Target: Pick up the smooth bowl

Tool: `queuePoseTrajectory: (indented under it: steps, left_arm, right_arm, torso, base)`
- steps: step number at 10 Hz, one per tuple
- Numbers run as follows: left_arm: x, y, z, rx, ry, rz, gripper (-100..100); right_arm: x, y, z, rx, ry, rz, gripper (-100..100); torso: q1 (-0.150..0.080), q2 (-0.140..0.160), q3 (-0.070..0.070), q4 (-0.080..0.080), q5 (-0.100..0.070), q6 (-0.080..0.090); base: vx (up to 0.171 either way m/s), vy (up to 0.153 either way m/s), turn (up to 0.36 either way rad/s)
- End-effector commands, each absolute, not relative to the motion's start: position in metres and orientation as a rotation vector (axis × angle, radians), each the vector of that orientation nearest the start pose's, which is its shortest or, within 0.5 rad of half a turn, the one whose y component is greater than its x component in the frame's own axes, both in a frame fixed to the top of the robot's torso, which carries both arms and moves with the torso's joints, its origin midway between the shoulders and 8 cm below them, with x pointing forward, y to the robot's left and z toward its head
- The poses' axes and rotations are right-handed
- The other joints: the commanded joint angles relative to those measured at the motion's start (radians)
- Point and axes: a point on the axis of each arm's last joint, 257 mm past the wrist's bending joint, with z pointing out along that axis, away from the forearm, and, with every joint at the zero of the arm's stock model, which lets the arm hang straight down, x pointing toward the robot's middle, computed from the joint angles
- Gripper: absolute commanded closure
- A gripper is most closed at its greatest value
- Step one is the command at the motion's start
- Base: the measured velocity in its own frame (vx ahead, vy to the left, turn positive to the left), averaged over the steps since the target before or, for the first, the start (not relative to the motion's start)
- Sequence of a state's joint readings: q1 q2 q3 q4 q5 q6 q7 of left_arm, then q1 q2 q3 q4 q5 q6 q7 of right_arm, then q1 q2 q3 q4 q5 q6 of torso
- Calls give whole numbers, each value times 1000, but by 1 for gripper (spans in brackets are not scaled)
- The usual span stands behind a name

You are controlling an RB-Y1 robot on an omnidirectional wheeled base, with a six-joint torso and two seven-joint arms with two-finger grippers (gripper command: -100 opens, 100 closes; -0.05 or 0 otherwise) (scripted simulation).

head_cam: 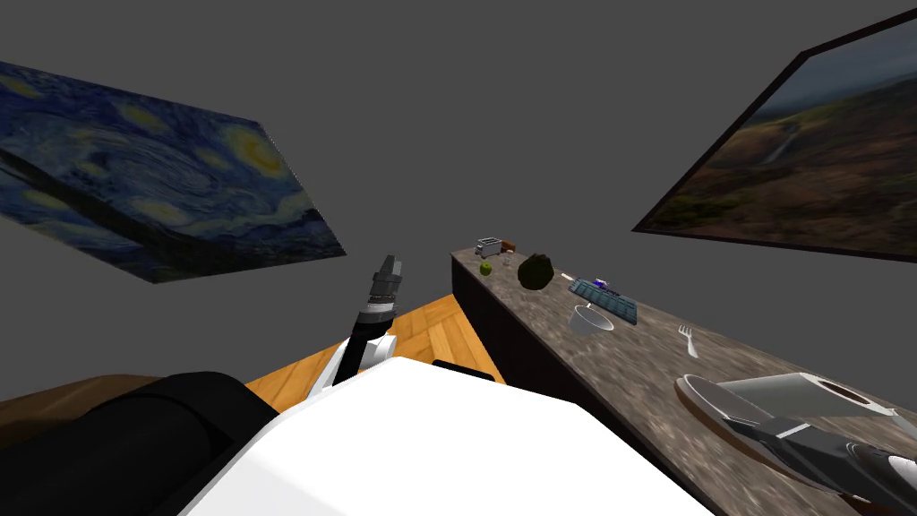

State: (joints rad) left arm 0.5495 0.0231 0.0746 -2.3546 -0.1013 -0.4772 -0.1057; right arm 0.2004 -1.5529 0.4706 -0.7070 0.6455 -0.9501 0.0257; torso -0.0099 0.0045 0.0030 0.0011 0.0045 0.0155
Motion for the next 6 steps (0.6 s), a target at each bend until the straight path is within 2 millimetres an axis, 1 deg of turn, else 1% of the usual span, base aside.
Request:
queuePoseTrajectory:
  steps: [1,2,3,4,5,6]
  left_arm:
    - [328,290,38,-518,706,-1048,0]
    - [328,290,38,-518,706,-1048,0]
    - [328,290,38,-518,706,-1048,0]
    - [328,290,38,-518,706,-1048,0]
    - [328,290,38,-518,706,-1048,0]
    - [328,290,38,-518,706,-1048,0]
  right_arm:
    - [196,-727,-266,-497,2705,-150,100]
    - [197,-727,-266,-488,2699,-146,100]
    - [186,-729,-262,-527,2707,-156,100]
    - [188,-728,-261,-514,2691,-149,100]
    - [188,-728,-262,-512,2699,-149,100]
    - [188,-728,-262,-516,2698,-150,0]
  torso:
    - [0,0,0,0,0,0]
    - [1,0,0,0,0,-1]
    - [0,1,1,0,0,-2]
    - [1,-1,0,0,1,0]
    - [2,-1,-1,0,1,-1]
    - [0,1,1,1,1,-2]
  base:
    - [91,40,-88]
    - [46,19,-5]
    - [98,35,-95]
    - [105,39,-95]
    - [37,15,-16]
    - [7,3,4]
